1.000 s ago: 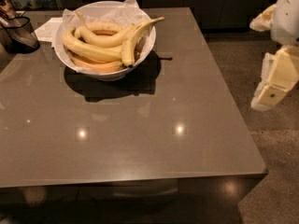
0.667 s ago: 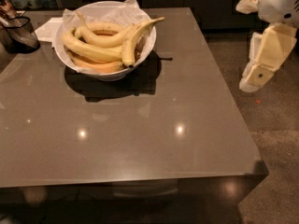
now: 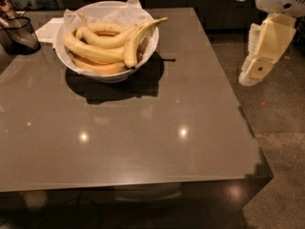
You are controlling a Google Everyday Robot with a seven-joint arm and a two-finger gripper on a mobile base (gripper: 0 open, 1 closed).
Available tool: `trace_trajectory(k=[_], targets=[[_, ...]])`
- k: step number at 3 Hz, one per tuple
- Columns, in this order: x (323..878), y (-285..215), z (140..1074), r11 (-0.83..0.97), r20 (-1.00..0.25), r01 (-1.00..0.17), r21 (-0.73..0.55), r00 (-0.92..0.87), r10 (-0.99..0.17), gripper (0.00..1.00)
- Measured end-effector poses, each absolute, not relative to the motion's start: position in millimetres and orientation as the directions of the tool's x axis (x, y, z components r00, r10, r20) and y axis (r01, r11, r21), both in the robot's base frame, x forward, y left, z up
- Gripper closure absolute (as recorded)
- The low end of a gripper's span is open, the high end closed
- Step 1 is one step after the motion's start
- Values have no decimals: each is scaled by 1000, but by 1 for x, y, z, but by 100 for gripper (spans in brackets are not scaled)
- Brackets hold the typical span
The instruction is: Pick banana from white bowl
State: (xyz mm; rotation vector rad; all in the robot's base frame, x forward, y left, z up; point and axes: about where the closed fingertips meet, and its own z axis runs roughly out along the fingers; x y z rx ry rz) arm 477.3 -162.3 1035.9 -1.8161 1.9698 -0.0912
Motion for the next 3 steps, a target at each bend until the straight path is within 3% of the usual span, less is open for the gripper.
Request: trace_trajectory(k=[3], targets=[[531,-92,1015,213,-308,-940,-266,-126,-943,0]])
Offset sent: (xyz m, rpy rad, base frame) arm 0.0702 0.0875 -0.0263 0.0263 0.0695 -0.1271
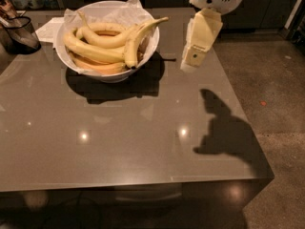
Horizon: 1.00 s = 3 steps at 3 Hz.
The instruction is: Pick banana from white bowl
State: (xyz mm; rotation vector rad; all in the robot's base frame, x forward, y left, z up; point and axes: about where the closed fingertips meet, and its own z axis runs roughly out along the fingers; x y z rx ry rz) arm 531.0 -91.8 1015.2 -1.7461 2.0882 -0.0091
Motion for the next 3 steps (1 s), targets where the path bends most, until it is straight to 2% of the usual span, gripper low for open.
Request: trace_trajectory(k=[1,3], targets=[[532,-89,1014,209,-308,-942,-262,-123,-943,0],[538,-42,1030,283,-351,-908,-308,-168,-921,0]])
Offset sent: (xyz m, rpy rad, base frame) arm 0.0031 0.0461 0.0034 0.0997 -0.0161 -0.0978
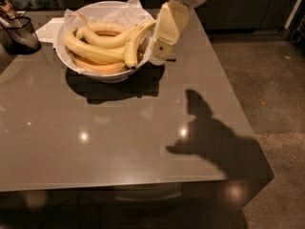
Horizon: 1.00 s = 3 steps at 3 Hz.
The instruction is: Pick banana from white bowl
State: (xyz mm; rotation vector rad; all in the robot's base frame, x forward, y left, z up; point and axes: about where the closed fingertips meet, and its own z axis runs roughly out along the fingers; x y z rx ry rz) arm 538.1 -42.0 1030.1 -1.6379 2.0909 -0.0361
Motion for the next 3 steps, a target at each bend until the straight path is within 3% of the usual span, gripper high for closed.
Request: trace_trajectory(k=[2,3], targets=[[548,-5,1038,247,-314,-909,-335,-139,-939,0],[556,1,1028,295,-356,-925,-238,-200,-913,0]])
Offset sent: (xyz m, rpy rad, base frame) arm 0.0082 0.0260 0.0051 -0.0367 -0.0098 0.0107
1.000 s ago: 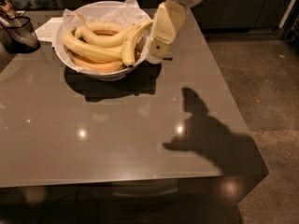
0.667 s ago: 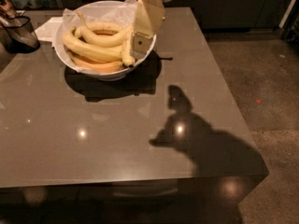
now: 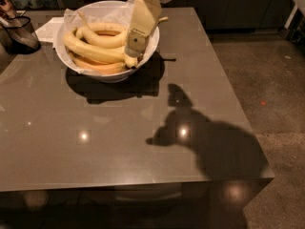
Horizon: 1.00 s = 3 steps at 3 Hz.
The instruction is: Pick banana from white bowl
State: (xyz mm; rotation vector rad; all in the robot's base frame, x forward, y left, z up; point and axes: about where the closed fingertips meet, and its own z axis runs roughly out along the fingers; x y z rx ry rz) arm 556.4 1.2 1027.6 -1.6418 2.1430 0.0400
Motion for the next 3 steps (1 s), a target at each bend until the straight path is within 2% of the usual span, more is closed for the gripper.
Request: trace_trajectory(k=[1,2,3], targets=[[570,6,1014,375,-392,-921,-104,-308,-867,0],[581,10,1008,419,-403,-907,-41,-368,-838,0],[584,14,1010,420,-419,-906,-52,-362,-833,0]])
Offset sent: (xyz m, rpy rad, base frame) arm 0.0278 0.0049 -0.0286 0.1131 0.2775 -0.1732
